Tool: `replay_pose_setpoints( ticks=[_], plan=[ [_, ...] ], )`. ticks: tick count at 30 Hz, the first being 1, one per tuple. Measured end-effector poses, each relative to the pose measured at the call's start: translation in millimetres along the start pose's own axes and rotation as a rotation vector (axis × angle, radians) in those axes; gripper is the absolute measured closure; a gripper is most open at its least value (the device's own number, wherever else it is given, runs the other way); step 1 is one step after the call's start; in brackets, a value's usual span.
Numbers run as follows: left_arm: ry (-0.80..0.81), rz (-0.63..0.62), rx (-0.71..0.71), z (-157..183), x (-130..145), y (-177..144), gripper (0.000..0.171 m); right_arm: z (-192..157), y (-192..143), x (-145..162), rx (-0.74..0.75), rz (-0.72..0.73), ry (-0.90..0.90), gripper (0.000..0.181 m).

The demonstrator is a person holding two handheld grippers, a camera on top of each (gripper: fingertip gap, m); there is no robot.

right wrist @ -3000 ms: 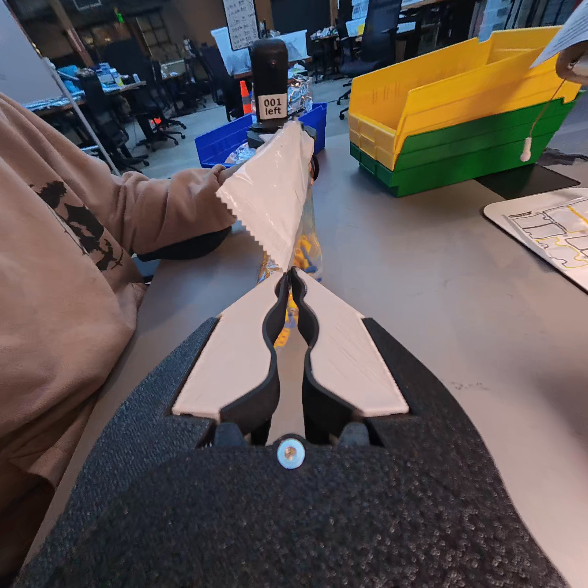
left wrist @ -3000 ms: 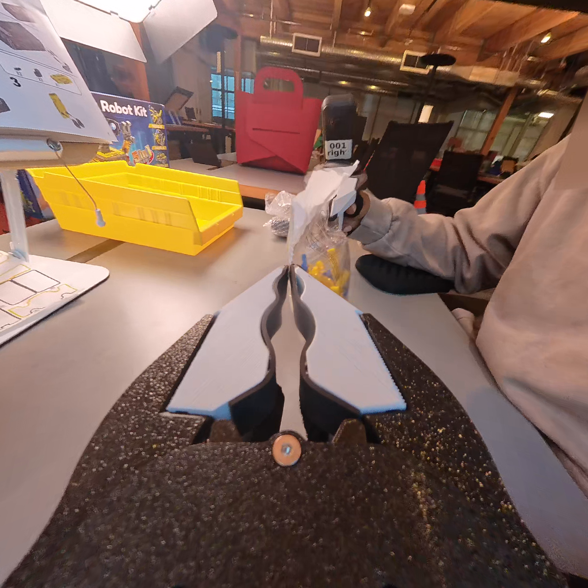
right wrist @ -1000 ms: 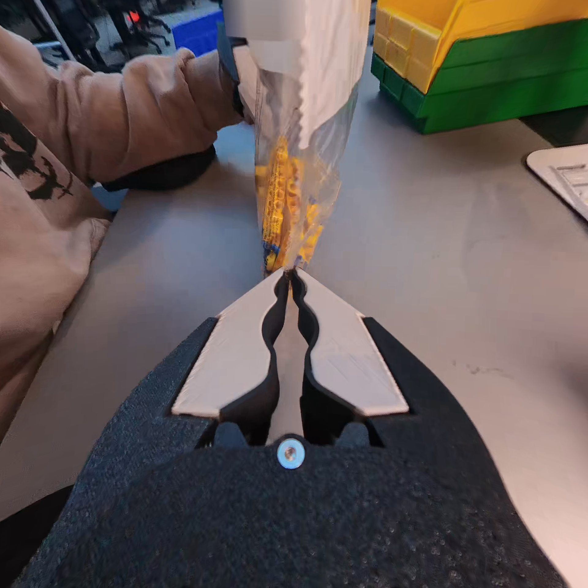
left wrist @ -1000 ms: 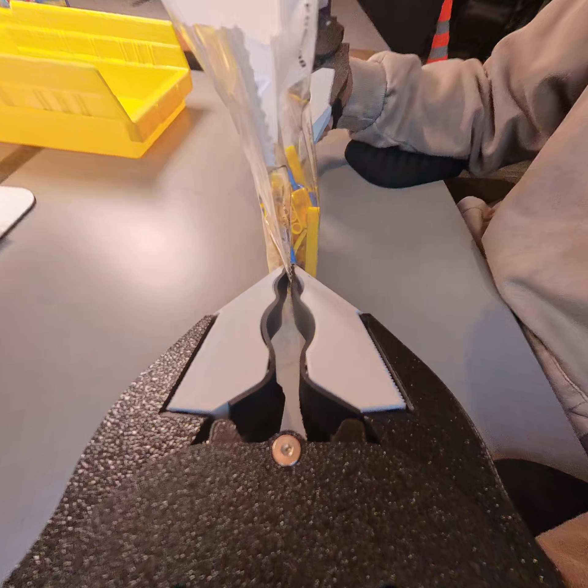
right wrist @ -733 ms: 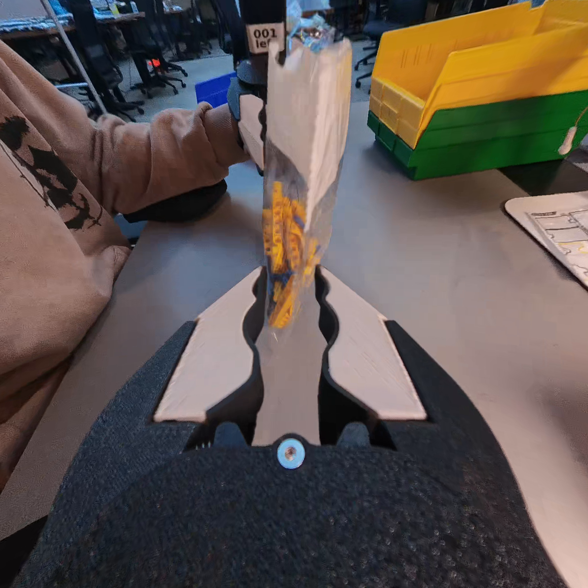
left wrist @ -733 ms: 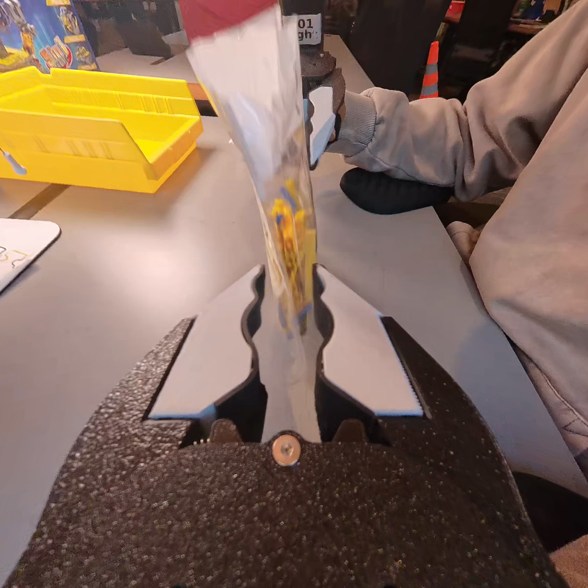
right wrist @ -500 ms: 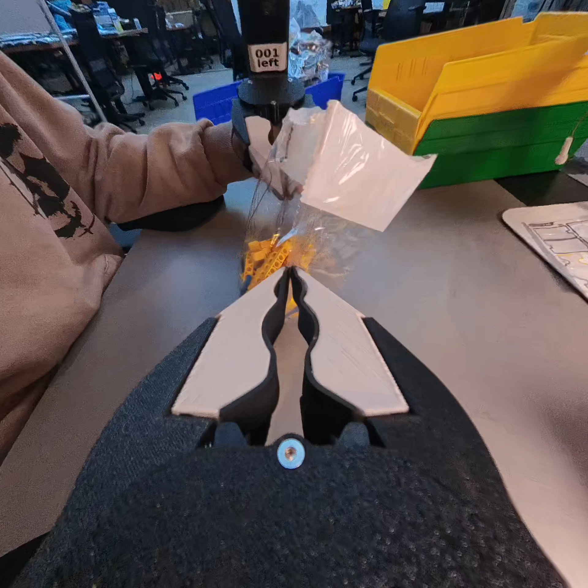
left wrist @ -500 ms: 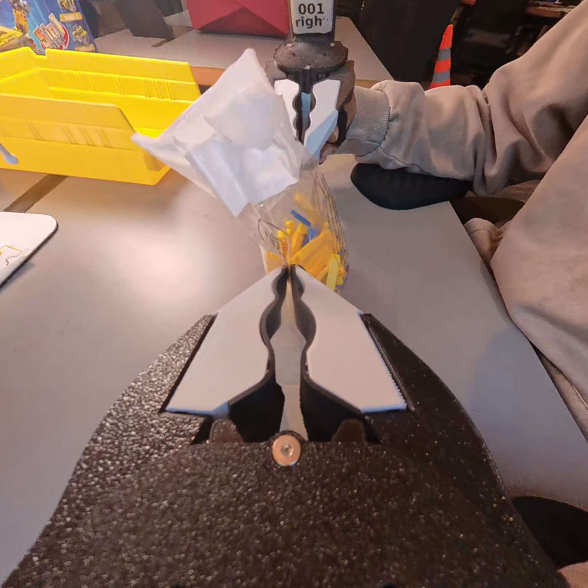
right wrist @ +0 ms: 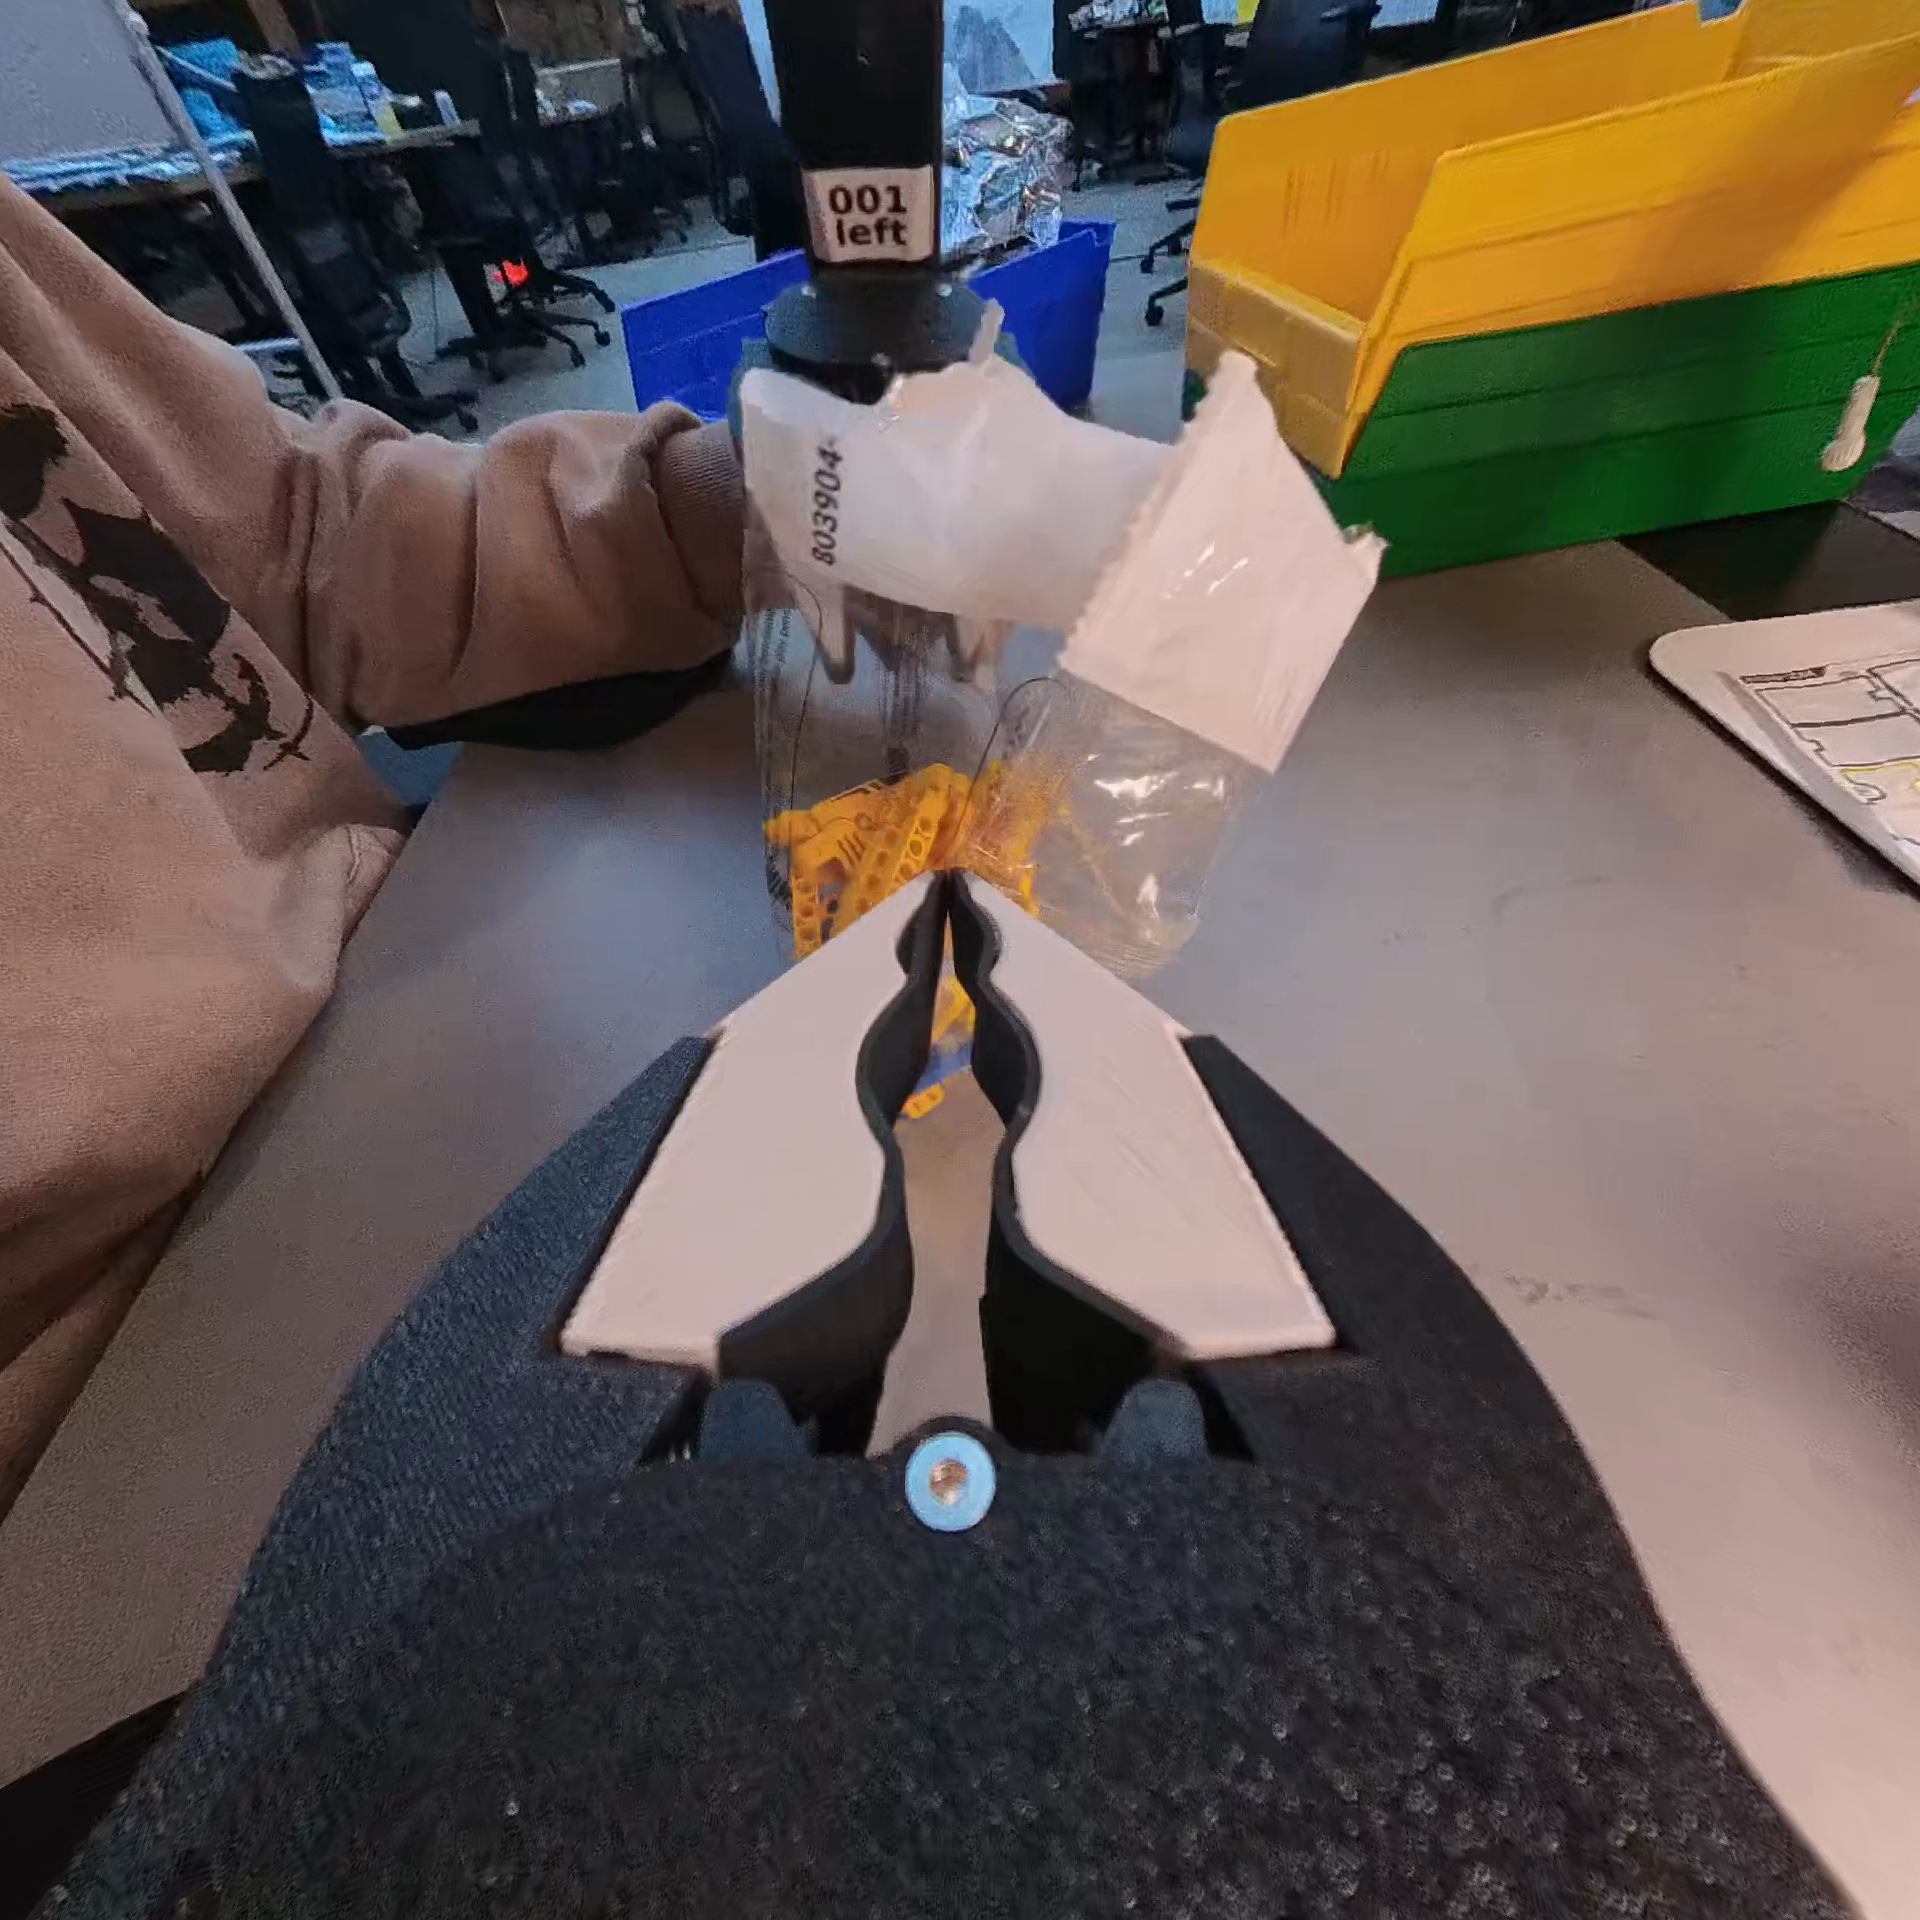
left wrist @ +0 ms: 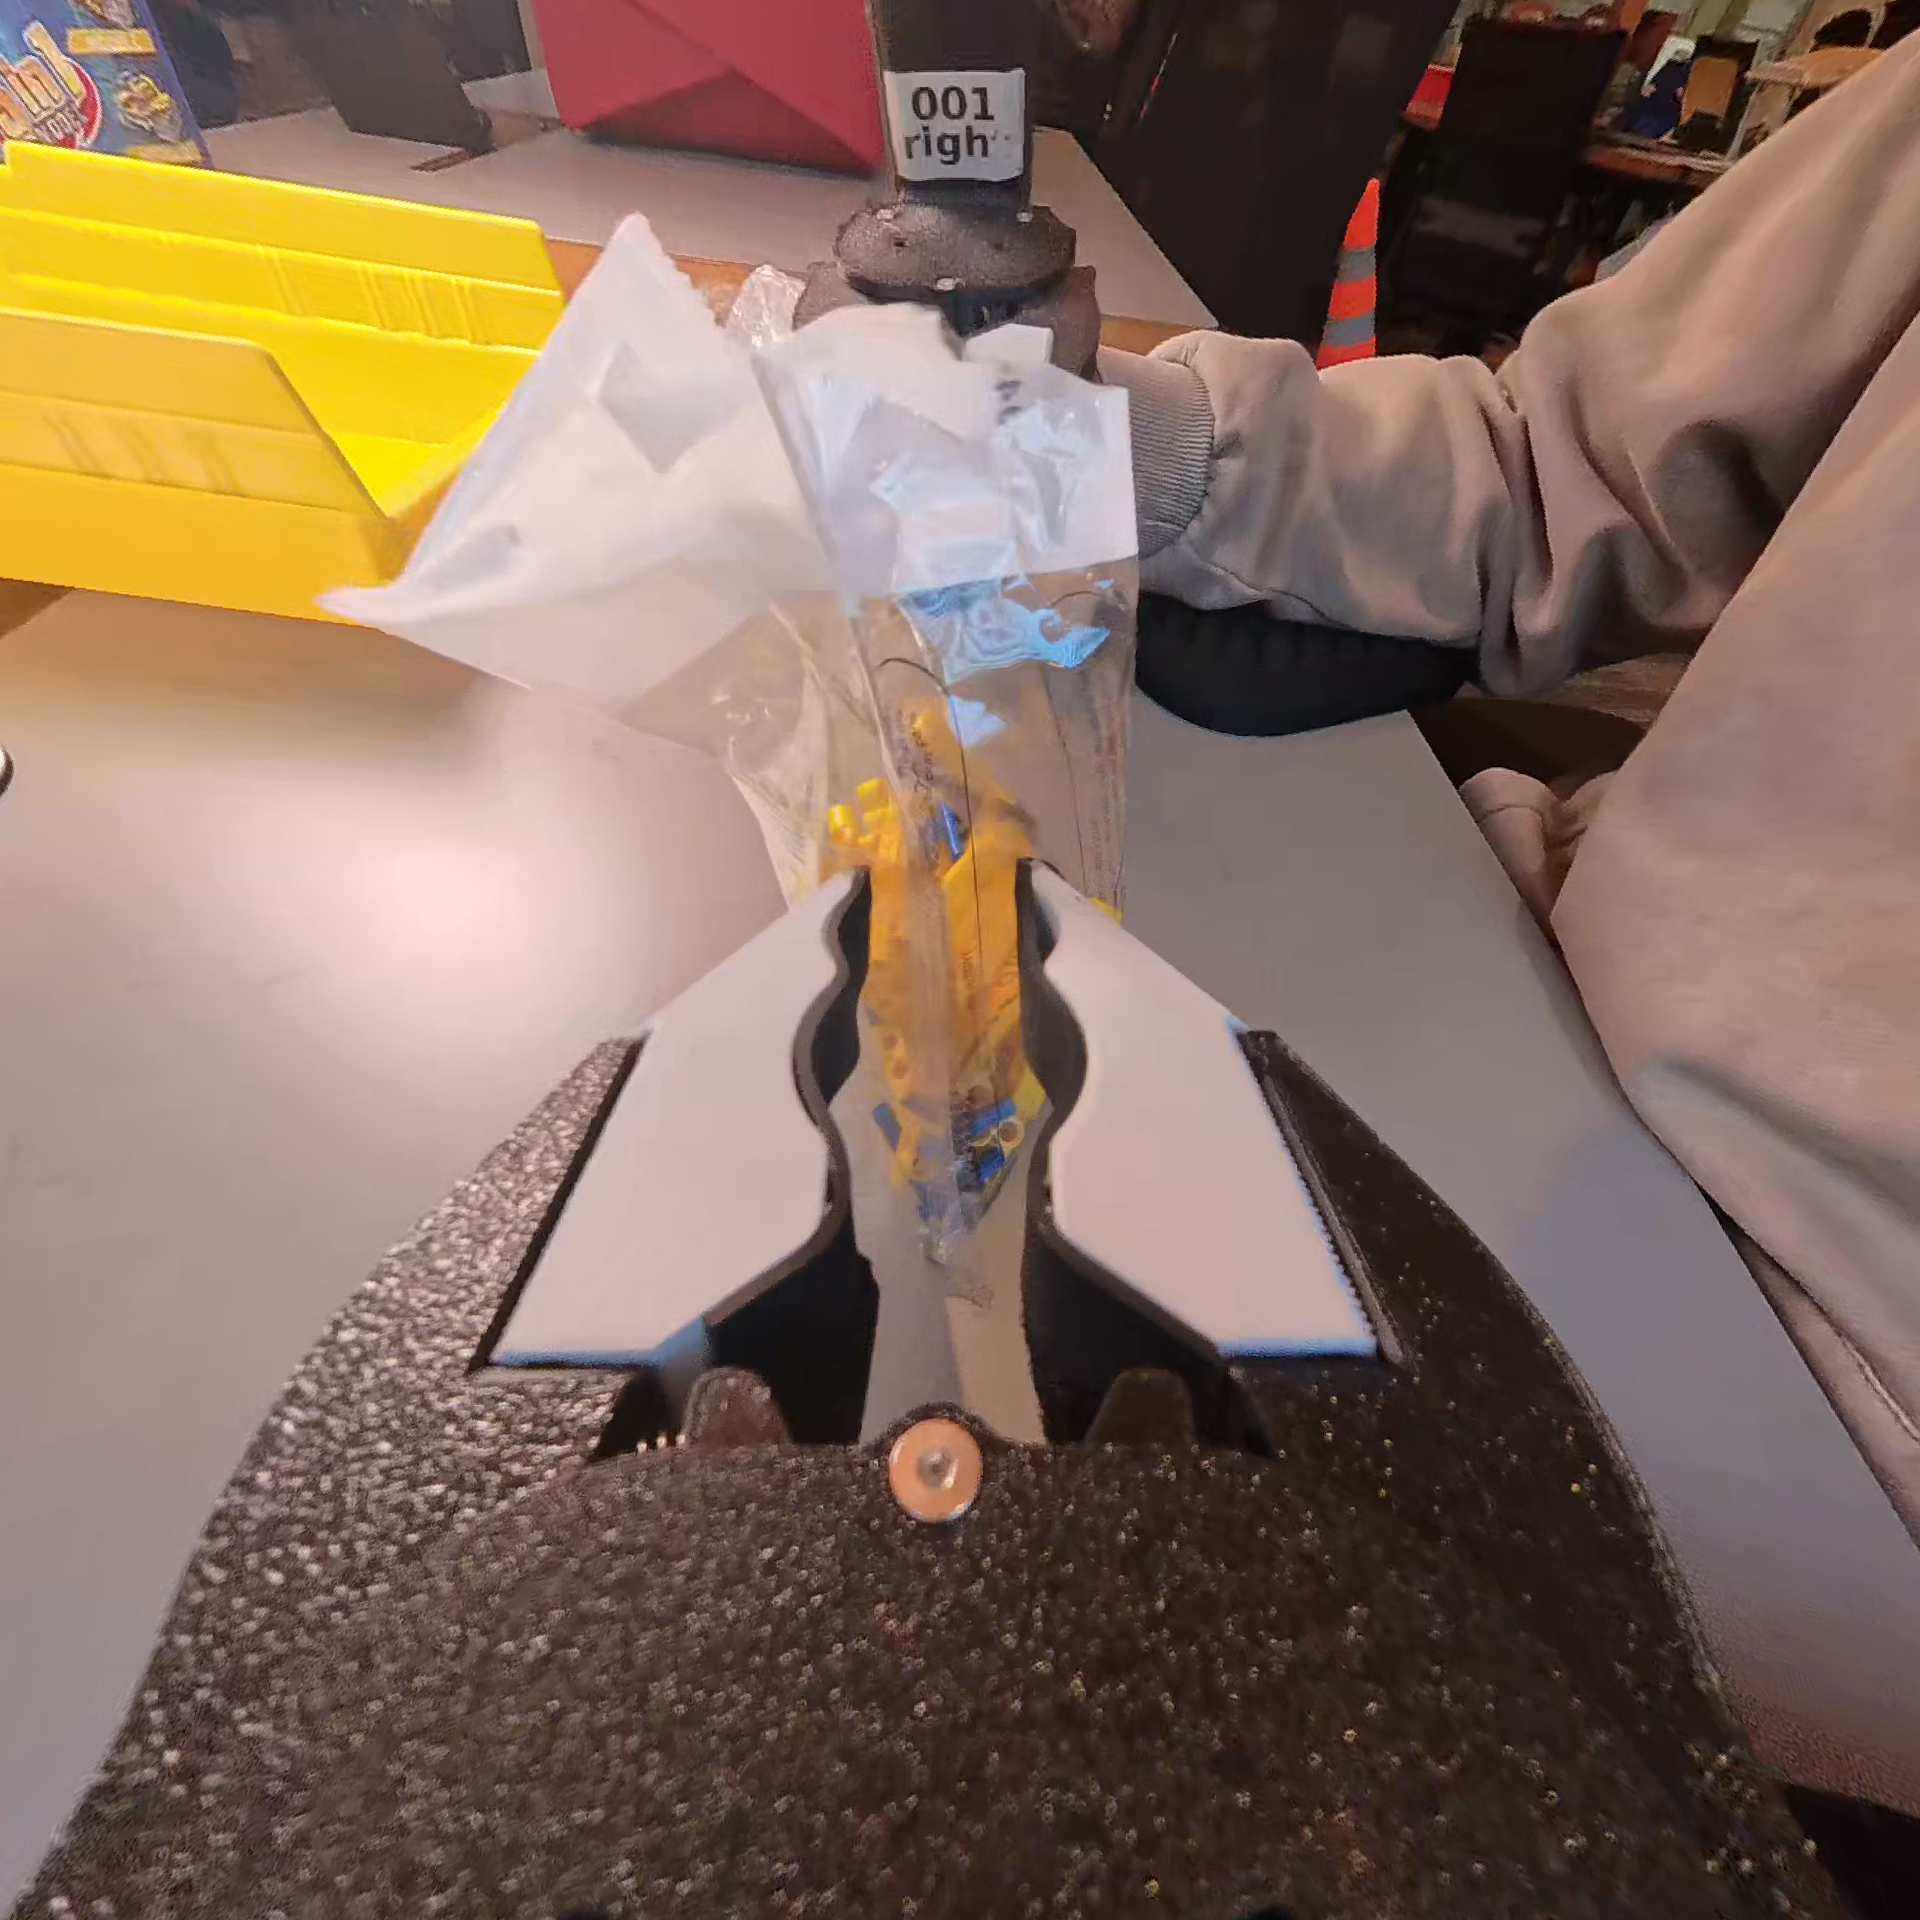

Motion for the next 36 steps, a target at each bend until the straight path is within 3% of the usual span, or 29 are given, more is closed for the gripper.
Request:
replay_pose_setpoints(
  ticks=[2, 9, 13, 14, 16, 17, 20, 23, 25, 27, 33, 36],
  plan=[
    [0.005, 0.002, -0.006, -1, 0, -2, 0.170, -1, -2, -1, 0.013, 0.013, -0.011, 0.181],
    [0.063, 0.124, -0.073, 7, -18, -41, 0.171, 13, -43, -28, 0.051, 0.189, 0.040, 0.181],
    [0.115, 0.160, -0.099, 14, -32, -49, 0.171, 13, -41, -28, 0.076, 0.181, 0.041, 0.181],
    [0.114, 0.159, -0.101, 14, -32, -49, 0.171, 8, -37, -26, 0.051, 0.168, 0.045, 0.170],
    [0.103, 0.159, -0.103, 14, -32, -47, 0.171, -5, -26, -17, -0.032, 0.077, 0.086, 0.124],
    [0.100, 0.159, -0.109, 14, -32, -47, 0.171, -14, -21, -11, -0.078, 0.021, 0.096, 0.112],
    [0.101, 0.166, -0.125, 13, -35, -47, 0.171, -28, -5, -1, -0.093, -0.063, 0.062, 0.103],
    [0.093, 0.164, -0.153, 10, -35, -49, 0.171, -35, 13, -8, -0.065, -0.045, 0.069, 0.116],
    [0.079, 0.172, -0.153, 10, -35, -51, 0.171, -21, 20, -13, 0.063, -0.013, 0.040, 0.177],
    [0.044, 0.182, -0.111, 14, -32, -55, 0.171, -10, 15, -19, 0.123, 0.027, 0.020, 0.181],
    [-0.045, 0.054, 0.041, 25, -4, -49, 0.171, -14, 4, -14, 0.078, 0.015, -0.059, 0.181],
    [-0.104, 0.008, 0.097, 32, 6, -48, 0.161, -17, 3, -10, 0.060, -0.001, -0.085, 0.181]
  ],
)
Point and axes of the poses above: each gripper's, where its closed fingertips meet, y out along the fingers, x out of its underside, z = x × y across the jaws, the point moved 3 cm from there along -y, back along the fingers, and after that the axes turned 15 degrees about x, right-handed, at the moved point
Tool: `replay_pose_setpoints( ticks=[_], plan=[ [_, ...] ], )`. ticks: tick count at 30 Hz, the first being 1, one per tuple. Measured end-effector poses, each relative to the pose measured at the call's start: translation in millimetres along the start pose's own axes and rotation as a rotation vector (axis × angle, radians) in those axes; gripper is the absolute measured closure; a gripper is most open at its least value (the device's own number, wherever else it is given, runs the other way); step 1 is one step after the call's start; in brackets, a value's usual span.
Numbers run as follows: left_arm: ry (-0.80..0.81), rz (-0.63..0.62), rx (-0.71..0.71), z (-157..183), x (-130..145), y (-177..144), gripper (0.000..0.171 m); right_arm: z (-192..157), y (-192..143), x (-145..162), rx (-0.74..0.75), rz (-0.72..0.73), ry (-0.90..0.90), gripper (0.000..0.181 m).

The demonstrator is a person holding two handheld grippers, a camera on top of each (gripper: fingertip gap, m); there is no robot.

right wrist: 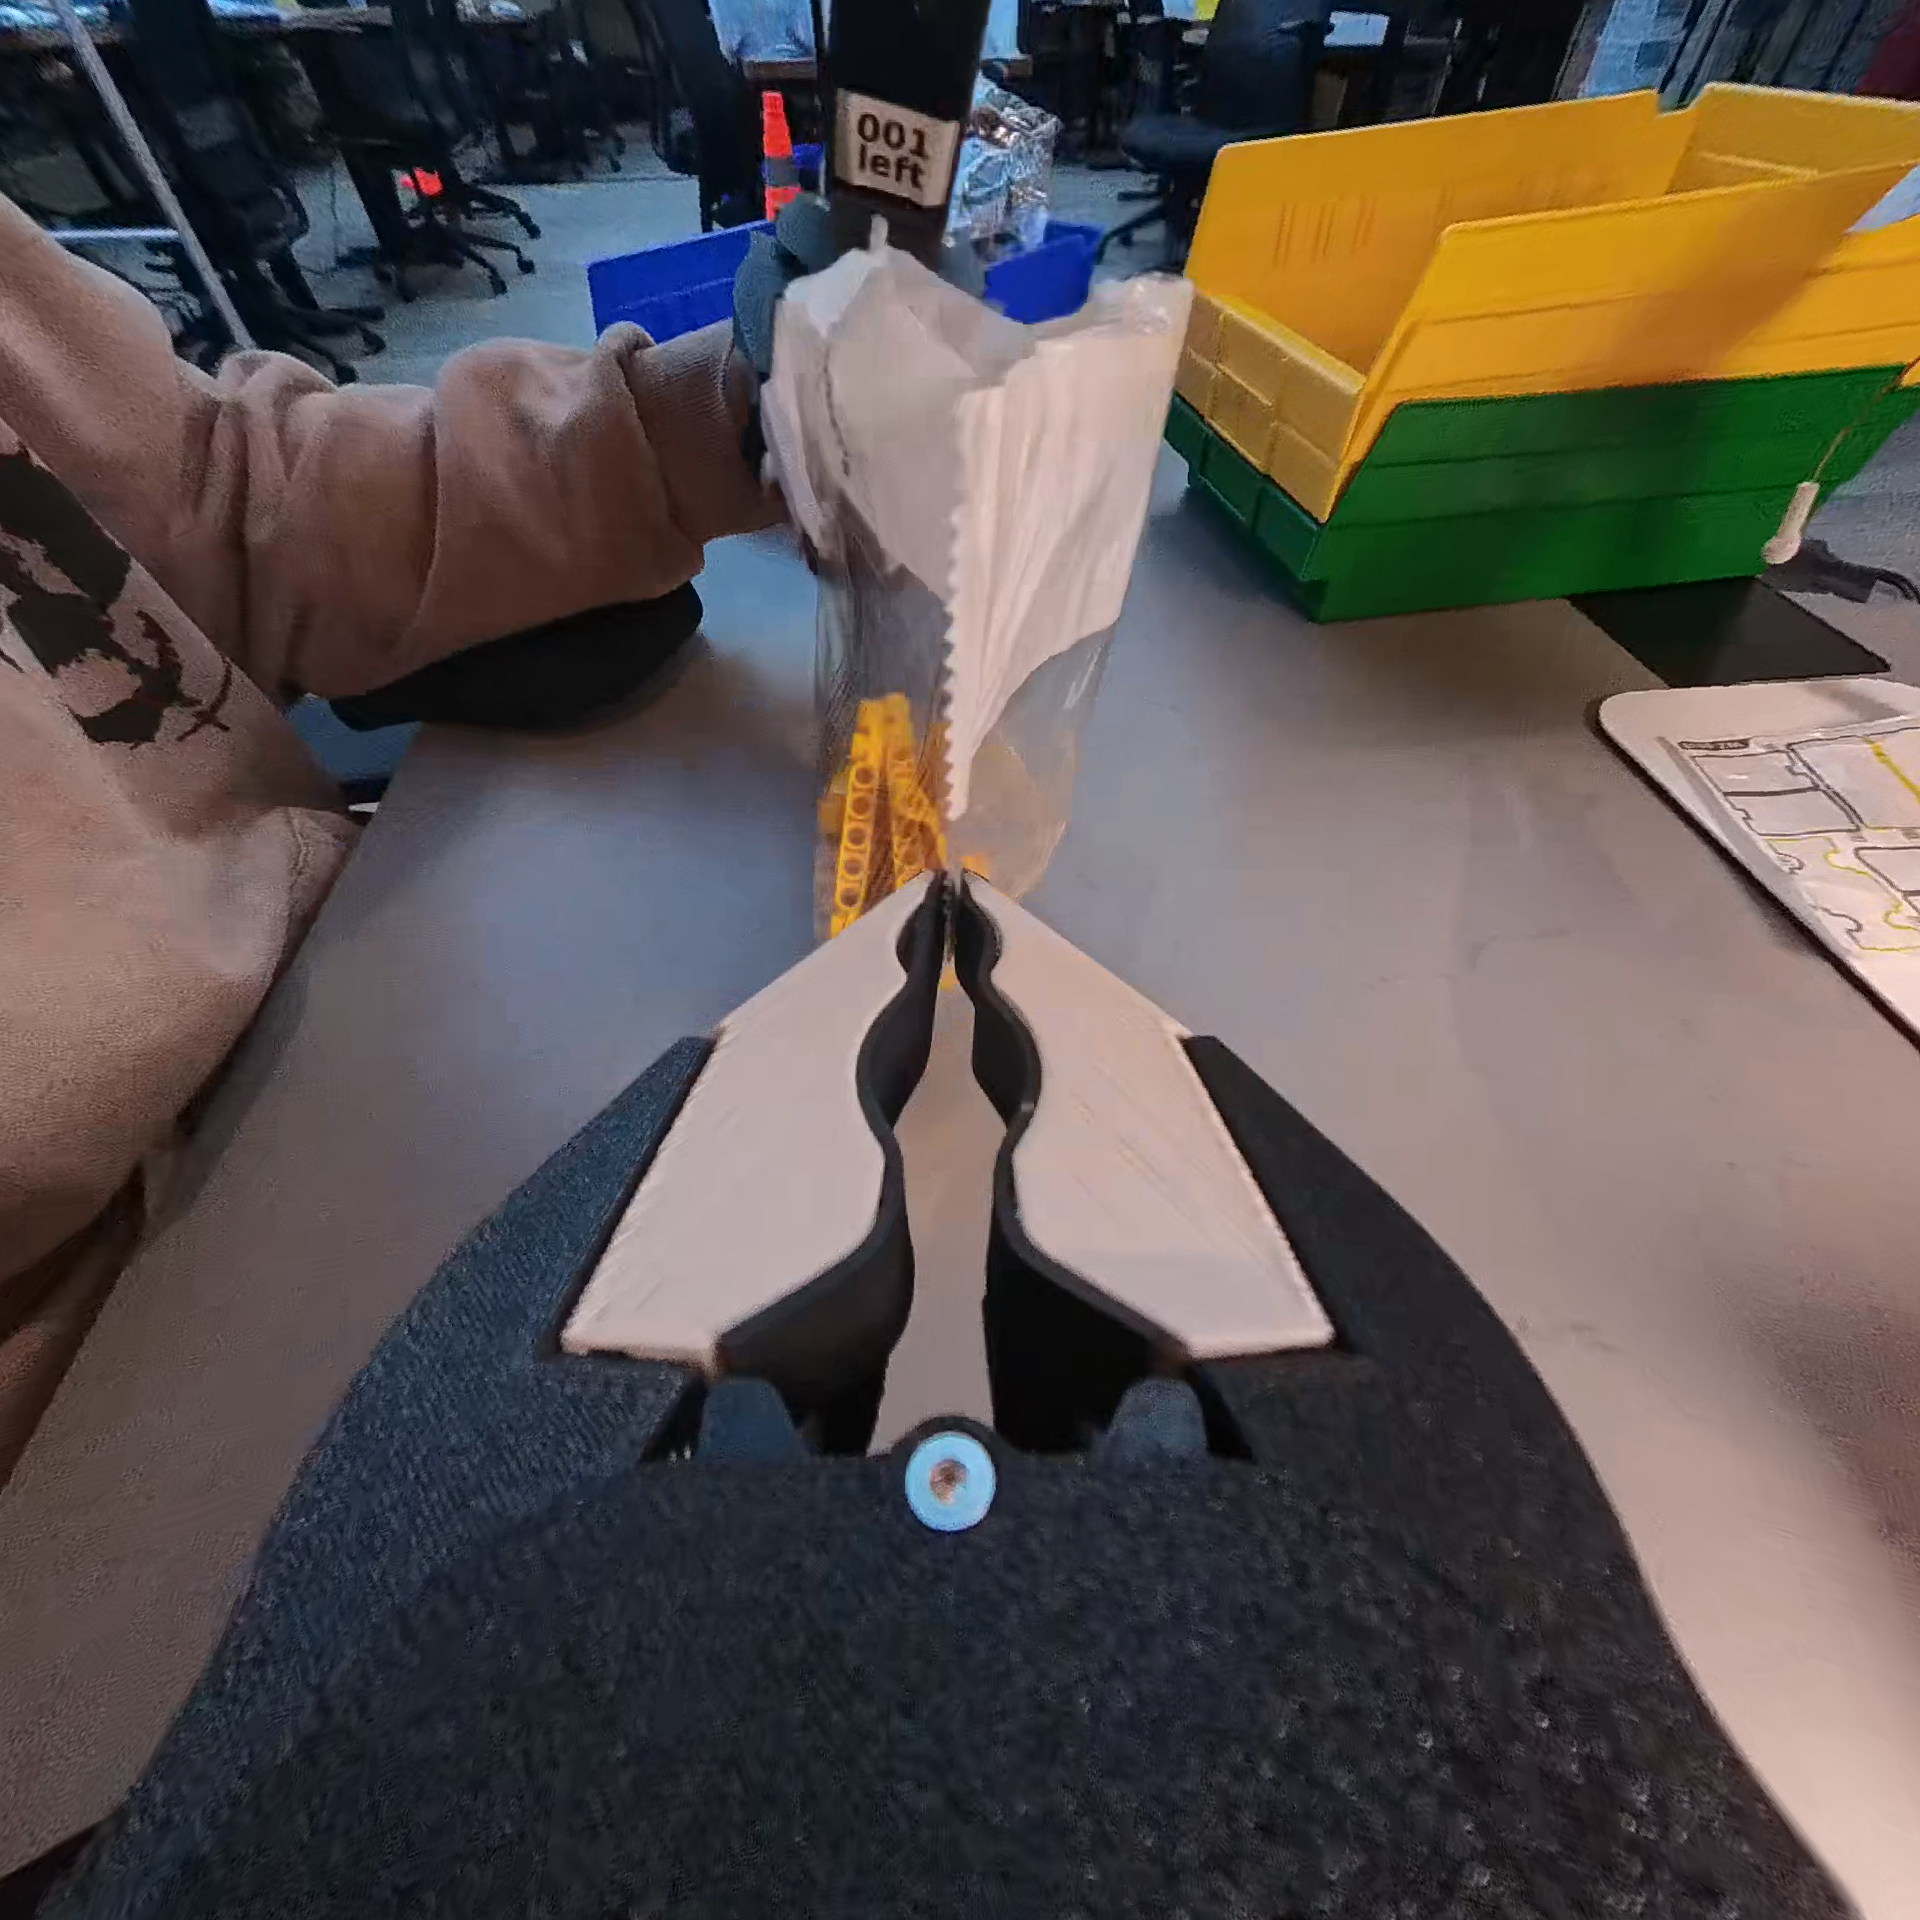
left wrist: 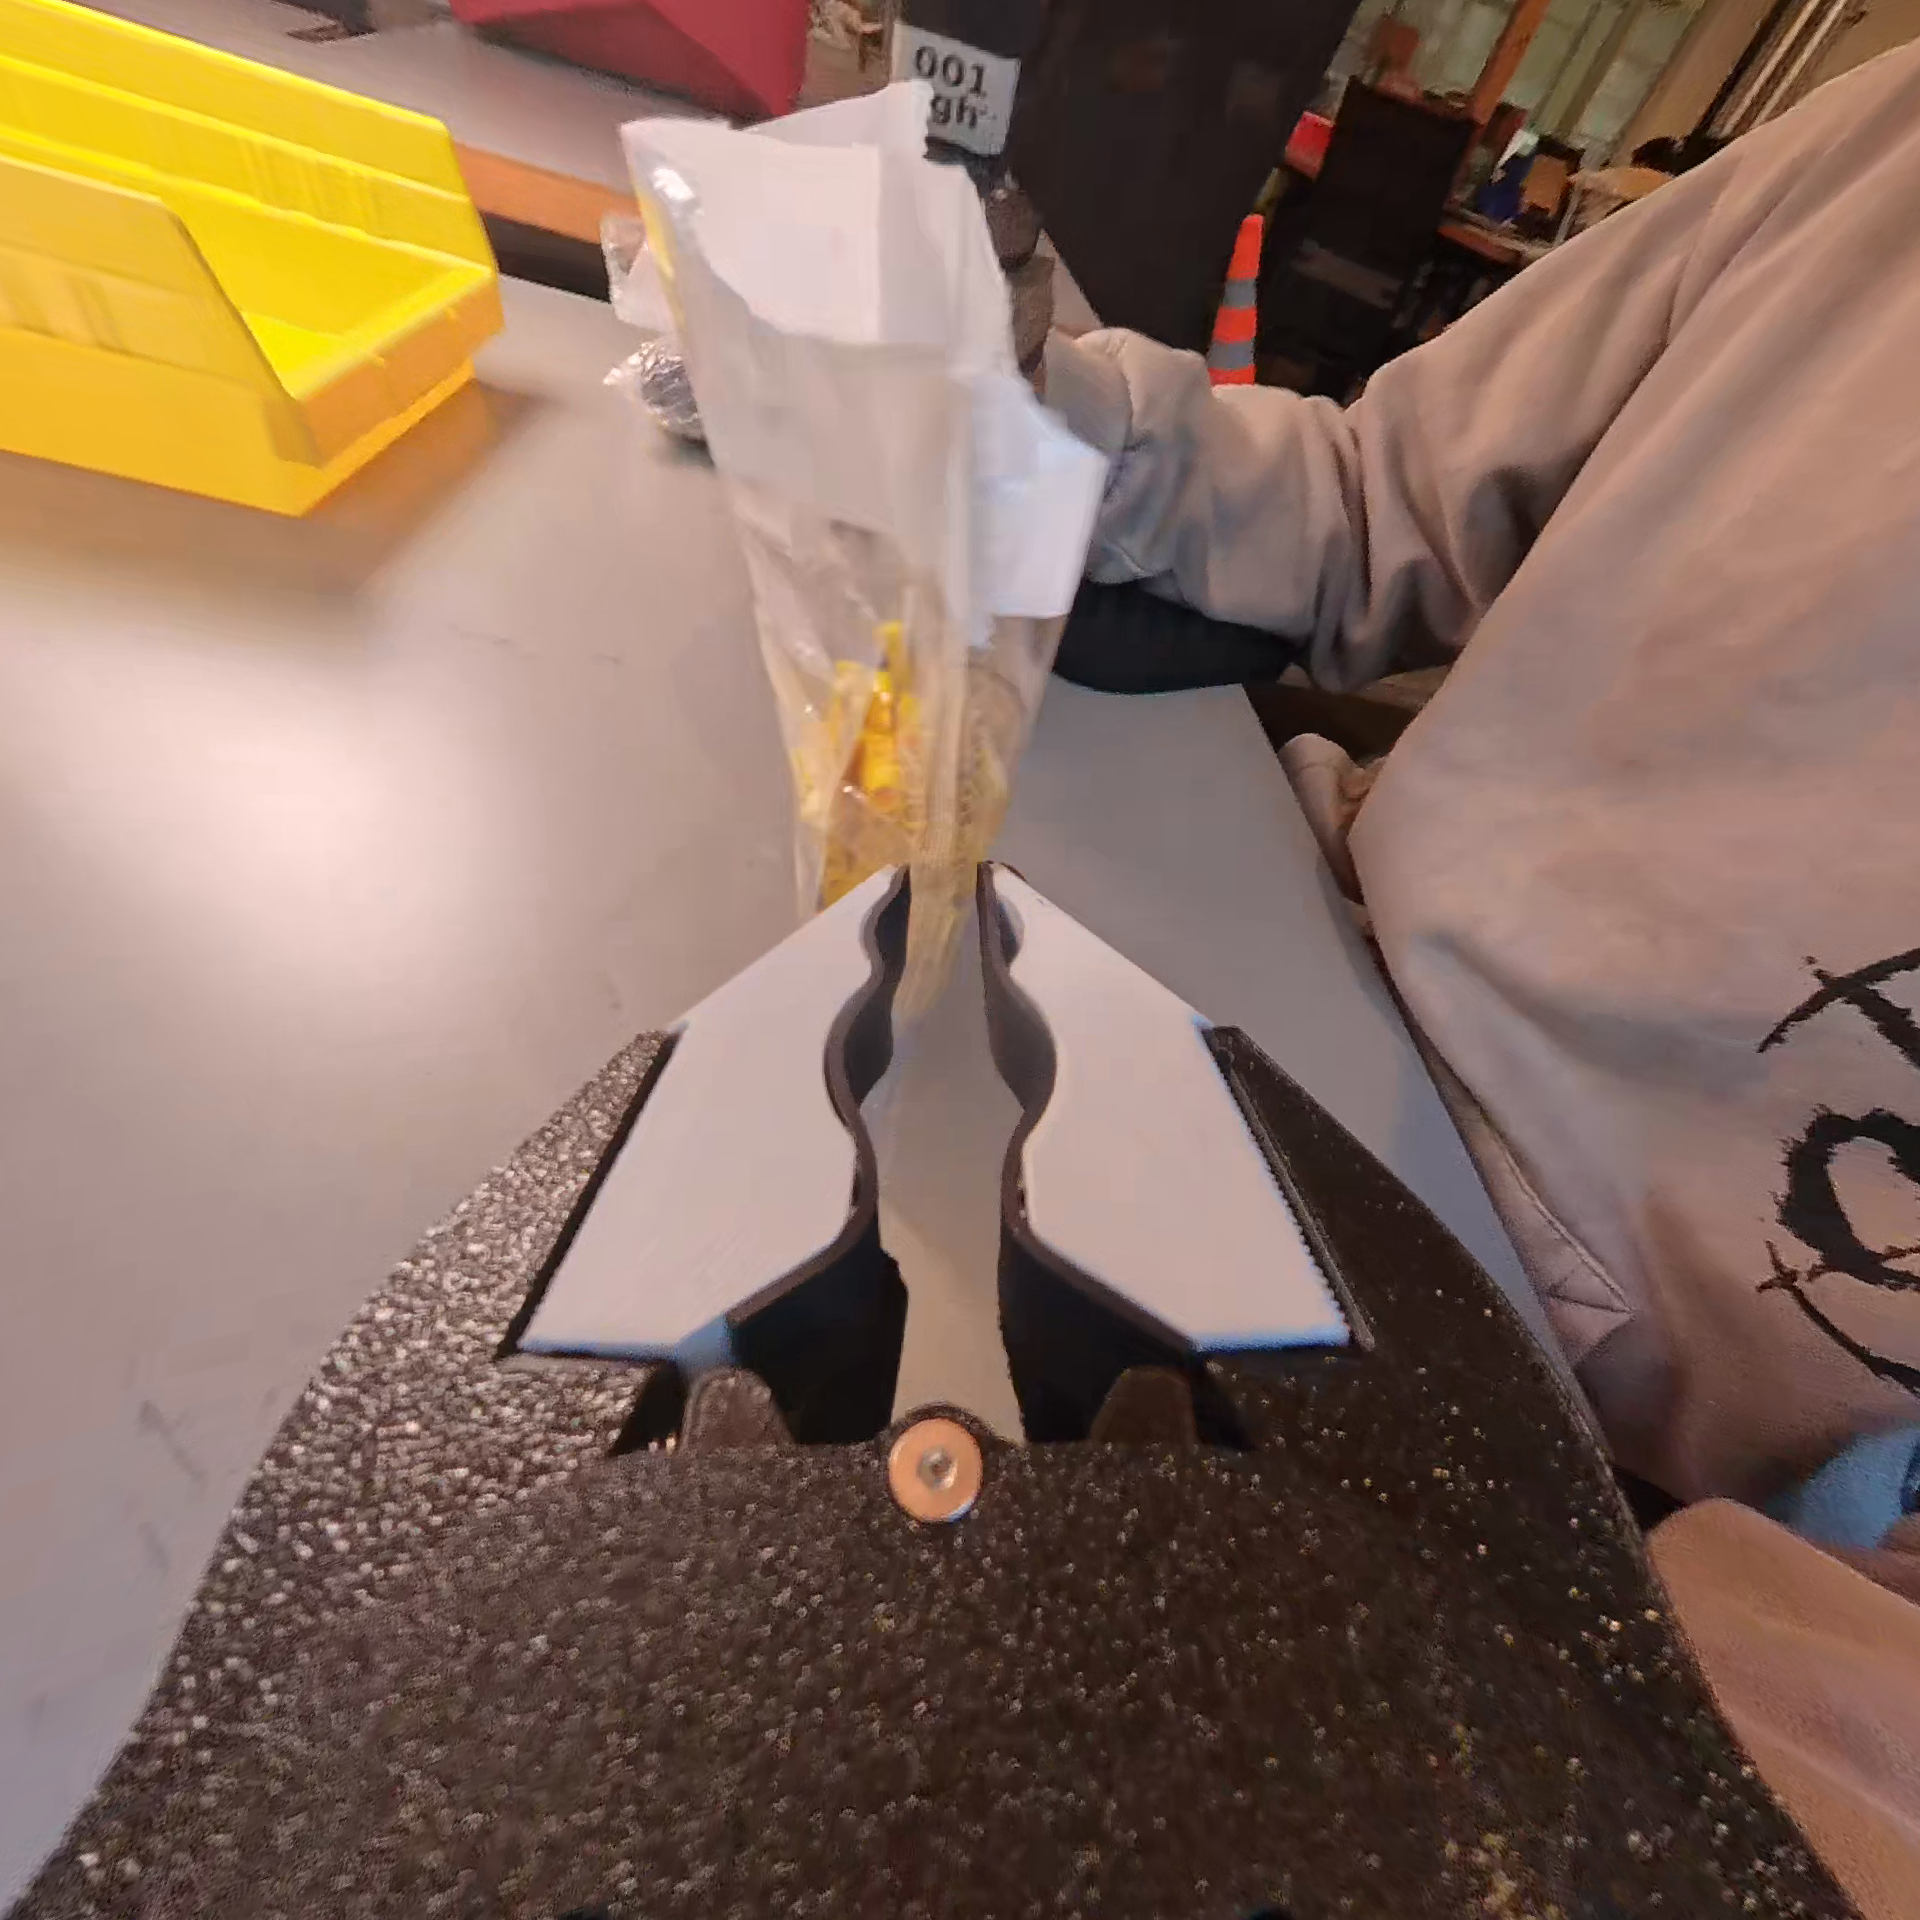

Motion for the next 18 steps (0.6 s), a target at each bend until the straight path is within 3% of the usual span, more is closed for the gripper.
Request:
replay_pose_setpoints(
  ticks=[6, 9, 11, 13, 15, 18],
  plan=[
    [0.095, 0.092, -0.080, -8, -18, 4, 0.121, -15, 2, -7, -0.081, 0.022, -0.060, 0.181],
    [0.094, 0.067, -0.004, -2, -16, 12, 0.163, -14, 7, -8, -0.109, 0.012, -0.019, 0.181],
    [0.093, 0.070, -0.031, -4, -15, 6, 0.168, -7, 2, -15, -0.133, 0.030, 0.029, 0.166],
    [0.093, 0.085, -0.035, -3, -13, -3, 0.169, 14, -11, -39, -0.151, 0.148, 0.128, 0.152],
    [0.093, 0.099, -0.026, -1, -14, -11, 0.169, 52, -16, -62, -0.039, 0.240, 0.163, 0.149],
    [0.090, 0.104, -0.022, -2, -13, -16, 0.170, 112, 24, -58, 0.290, 0.069, -0.052, 0.152]
  ],
)
Point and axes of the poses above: each gripper's, where its closed fingertips meet, y out along the fingers, x out of its underside, z = x × y across the jaws, the point moved 3 cm from there along -y, back along the fingers, and after that the axes turned 15 degrees about x, right-handed, at the moved point
